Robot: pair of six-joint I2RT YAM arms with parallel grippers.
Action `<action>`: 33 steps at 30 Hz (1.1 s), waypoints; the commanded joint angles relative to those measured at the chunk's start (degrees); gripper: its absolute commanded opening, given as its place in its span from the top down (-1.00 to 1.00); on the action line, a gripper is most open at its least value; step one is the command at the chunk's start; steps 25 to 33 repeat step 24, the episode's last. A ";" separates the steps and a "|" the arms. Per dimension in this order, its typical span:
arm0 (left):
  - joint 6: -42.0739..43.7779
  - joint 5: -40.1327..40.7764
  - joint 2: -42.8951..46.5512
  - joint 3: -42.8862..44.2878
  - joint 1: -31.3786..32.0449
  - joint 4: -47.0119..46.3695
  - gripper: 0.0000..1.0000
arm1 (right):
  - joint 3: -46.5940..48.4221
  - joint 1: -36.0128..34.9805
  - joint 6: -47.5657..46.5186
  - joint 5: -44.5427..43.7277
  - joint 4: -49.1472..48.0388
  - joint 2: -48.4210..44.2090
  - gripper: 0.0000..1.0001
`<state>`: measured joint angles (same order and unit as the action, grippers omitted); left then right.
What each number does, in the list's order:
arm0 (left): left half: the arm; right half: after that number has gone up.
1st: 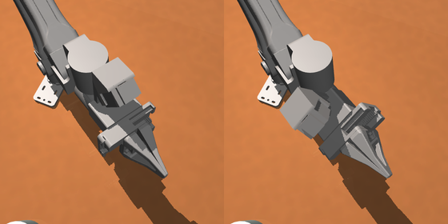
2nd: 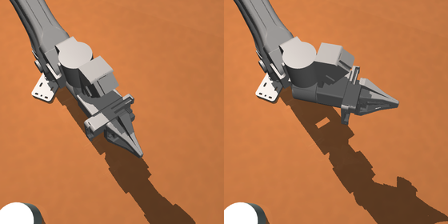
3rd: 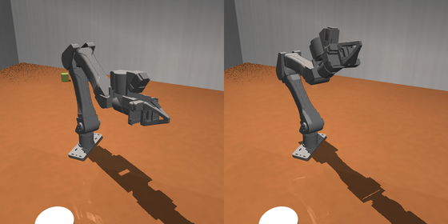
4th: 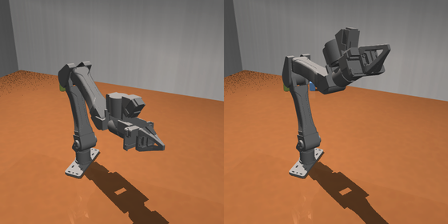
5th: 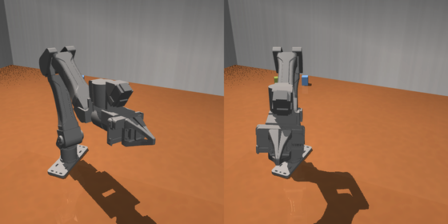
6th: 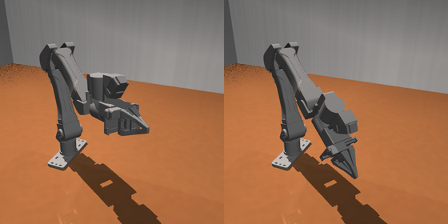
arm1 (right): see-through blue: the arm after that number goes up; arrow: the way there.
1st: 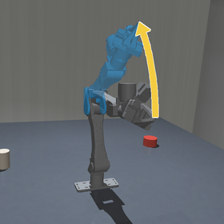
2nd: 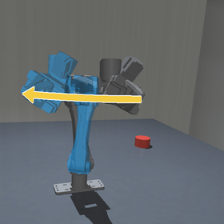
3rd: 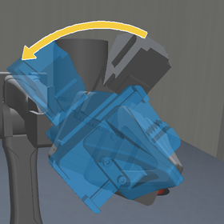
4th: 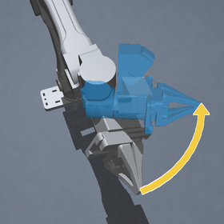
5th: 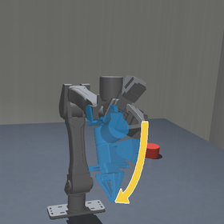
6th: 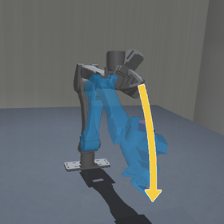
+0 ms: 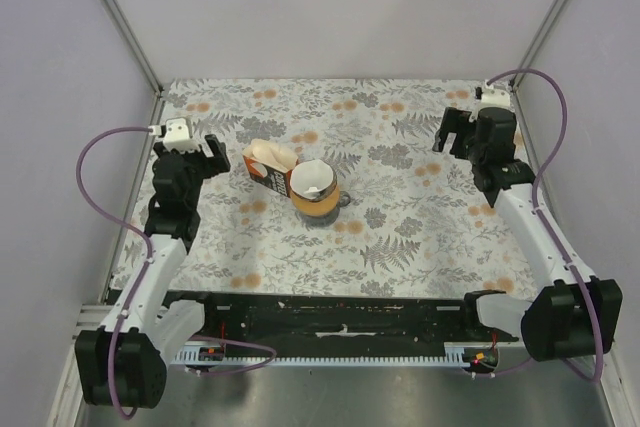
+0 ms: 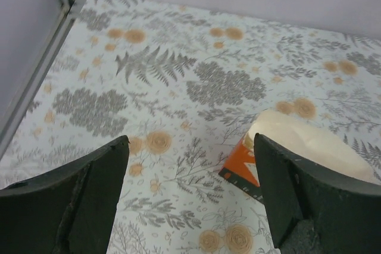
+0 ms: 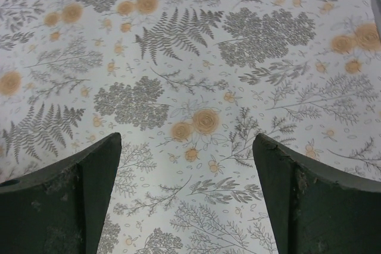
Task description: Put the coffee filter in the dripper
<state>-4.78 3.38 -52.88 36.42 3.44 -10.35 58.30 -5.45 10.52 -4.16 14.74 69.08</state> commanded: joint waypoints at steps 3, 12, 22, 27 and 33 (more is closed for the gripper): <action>-11.31 8.66 0.50 -6.71 -3.26 1.12 -0.83 | -5.65 -0.17 5.03 -14.38 -8.33 -2.19 -0.96; 0.02 2.17 0.50 -19.97 -3.27 -11.70 -0.86 | -11.37 -0.26 6.35 -14.91 -11.40 -0.53 -0.96; -2.35 1.46 2.52 -26.93 -5.29 -16.02 -0.87 | -11.90 -0.09 6.35 -15.96 -14.30 2.20 -0.96; -1.73 1.37 2.78 -27.89 -5.46 -15.93 -0.88 | -12.07 -0.17 7.14 -16.40 -16.58 2.11 -0.96; -1.73 1.37 2.78 -27.89 -5.46 -15.93 -0.88 | -12.07 -0.17 7.14 -16.40 -16.58 2.11 -0.96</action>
